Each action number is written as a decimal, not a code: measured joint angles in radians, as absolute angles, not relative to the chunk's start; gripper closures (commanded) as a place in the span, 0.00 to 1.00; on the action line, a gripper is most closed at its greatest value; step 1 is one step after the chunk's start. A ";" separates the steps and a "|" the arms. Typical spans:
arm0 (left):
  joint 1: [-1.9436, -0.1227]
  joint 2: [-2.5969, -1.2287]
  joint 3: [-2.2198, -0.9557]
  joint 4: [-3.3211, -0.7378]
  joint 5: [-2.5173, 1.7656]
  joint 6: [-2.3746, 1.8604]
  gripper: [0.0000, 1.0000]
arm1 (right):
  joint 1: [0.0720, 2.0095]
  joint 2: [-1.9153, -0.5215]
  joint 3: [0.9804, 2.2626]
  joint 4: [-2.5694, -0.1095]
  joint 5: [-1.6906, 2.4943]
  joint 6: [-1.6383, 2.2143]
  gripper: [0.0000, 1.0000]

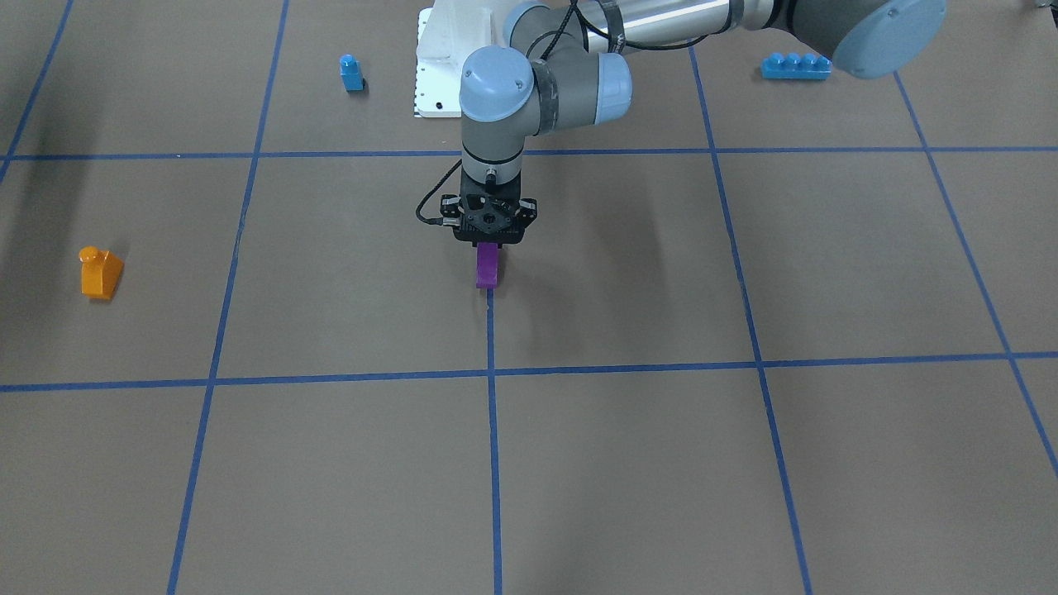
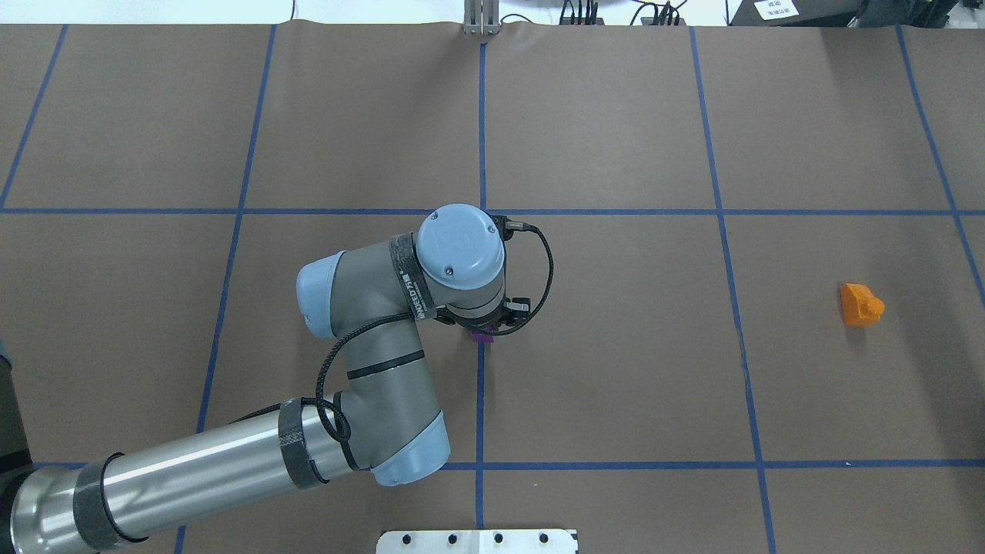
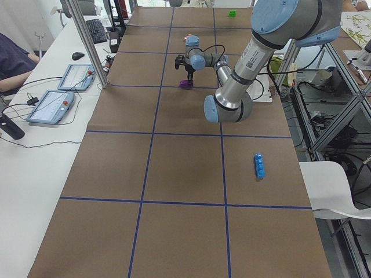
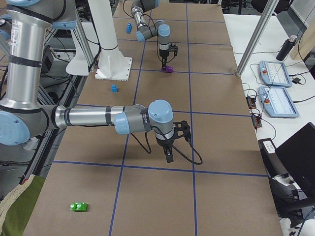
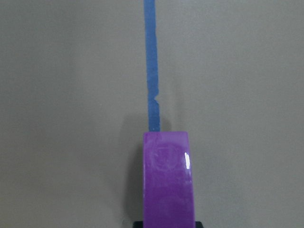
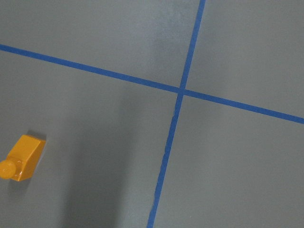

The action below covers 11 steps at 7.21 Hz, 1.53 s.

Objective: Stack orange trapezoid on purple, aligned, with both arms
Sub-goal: 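Carry the purple block with the left gripper to the table center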

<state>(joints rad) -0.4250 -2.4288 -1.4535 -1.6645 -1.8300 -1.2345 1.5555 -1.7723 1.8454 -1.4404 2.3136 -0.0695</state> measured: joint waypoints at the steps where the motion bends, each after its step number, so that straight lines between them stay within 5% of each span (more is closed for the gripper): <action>1: -0.425 -2.427 -1.453 -1.664 -1.830 -1.234 1.00 | 1.555 -1.772 1.845 -1.440 2.314 -0.070 0.00; 6: -0.422 -2.424 -1.449 -1.662 -1.830 -1.233 0.94 | 1.555 -1.772 1.845 -1.440 2.314 -0.071 0.00; 7: -0.422 -2.424 -1.449 -1.662 -1.830 -1.233 0.85 | 1.555 -1.772 1.845 -1.440 2.313 -0.071 0.00; 11: -0.422 -2.424 -1.447 -1.663 -1.830 -1.231 0.12 | 1.555 -1.772 1.845 -1.440 2.313 -0.071 0.00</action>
<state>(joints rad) -0.4218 -2.4237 -1.4471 -1.6628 -1.8296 -1.2309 1.5555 -1.7718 1.8454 -1.4404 2.3128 -0.0705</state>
